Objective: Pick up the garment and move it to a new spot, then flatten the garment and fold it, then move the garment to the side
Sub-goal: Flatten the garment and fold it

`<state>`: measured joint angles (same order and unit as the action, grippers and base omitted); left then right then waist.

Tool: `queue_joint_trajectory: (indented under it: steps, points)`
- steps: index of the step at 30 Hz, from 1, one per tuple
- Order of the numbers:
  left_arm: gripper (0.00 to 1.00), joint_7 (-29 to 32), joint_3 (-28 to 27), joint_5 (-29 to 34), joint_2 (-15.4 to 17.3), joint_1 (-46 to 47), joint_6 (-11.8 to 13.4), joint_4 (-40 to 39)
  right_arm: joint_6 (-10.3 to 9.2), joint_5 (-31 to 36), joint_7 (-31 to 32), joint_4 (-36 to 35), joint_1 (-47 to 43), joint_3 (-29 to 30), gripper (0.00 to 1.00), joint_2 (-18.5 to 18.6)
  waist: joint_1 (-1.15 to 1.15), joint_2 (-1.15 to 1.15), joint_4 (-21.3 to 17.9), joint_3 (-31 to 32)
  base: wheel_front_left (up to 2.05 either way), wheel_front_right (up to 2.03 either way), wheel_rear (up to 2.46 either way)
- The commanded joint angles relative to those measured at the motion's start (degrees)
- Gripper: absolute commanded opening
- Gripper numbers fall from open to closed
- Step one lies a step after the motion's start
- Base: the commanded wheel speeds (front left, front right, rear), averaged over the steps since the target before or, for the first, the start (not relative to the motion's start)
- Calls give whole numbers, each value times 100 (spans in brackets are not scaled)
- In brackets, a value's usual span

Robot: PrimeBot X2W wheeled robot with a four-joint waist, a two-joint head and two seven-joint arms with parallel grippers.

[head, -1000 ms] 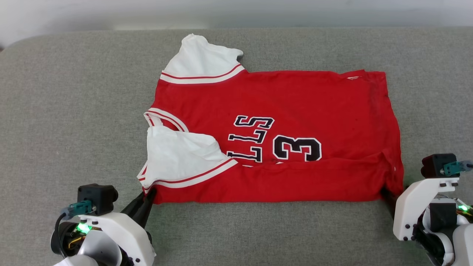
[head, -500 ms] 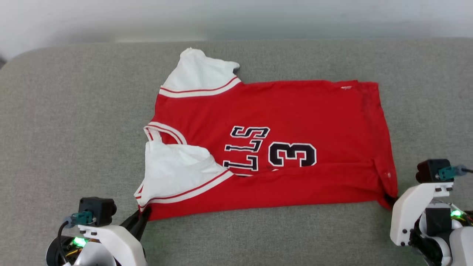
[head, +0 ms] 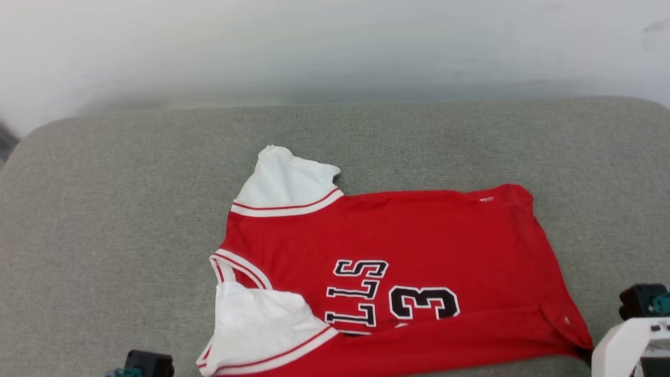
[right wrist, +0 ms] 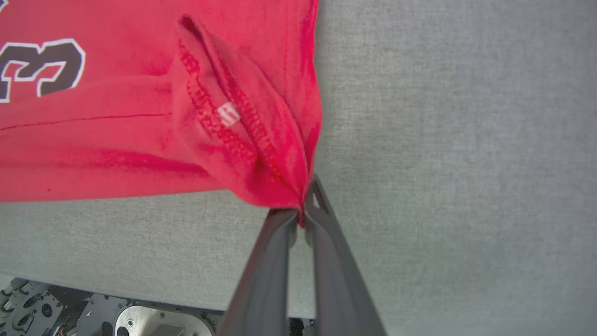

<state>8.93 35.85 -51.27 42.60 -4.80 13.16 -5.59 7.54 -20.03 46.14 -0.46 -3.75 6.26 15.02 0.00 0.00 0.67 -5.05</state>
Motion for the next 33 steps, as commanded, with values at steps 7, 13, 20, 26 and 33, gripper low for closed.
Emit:
queue_joint_trajectory:
  steps: [7, 13, 20, 26, 33]
  points:
    - [0, 1, 119, -84, -146, -124, -83, 166, -9, -141, 226, -28, -466, 175, 0, -140, 0, 0, -30, -20, 0, 0, 0]
    - [70, -132, 173, -22, -290, 40, -207, 502, -9, -31, 126, 122, -403, 154, 100, -99, 0, 0, -46, -34, 0, 0, 0]
    - [100, -327, 88, 30, -305, 102, -213, 688, -7, 50, -121, 115, -183, 237, 100, -54, 0, 0, -72, 93, 0, 0, 0]
    - [100, -988, -243, 197, -359, 283, -95, 540, -7, 182, -560, -97, 37, 358, 100, -114, 0, 0, -100, 233, 0, 0, 0]
    - [100, -2195, -590, 803, -473, 576, -90, 309, -7, 40, -1746, -502, 356, 47, 100, -163, 0, 0, -151, 331, 0, 0, 0]
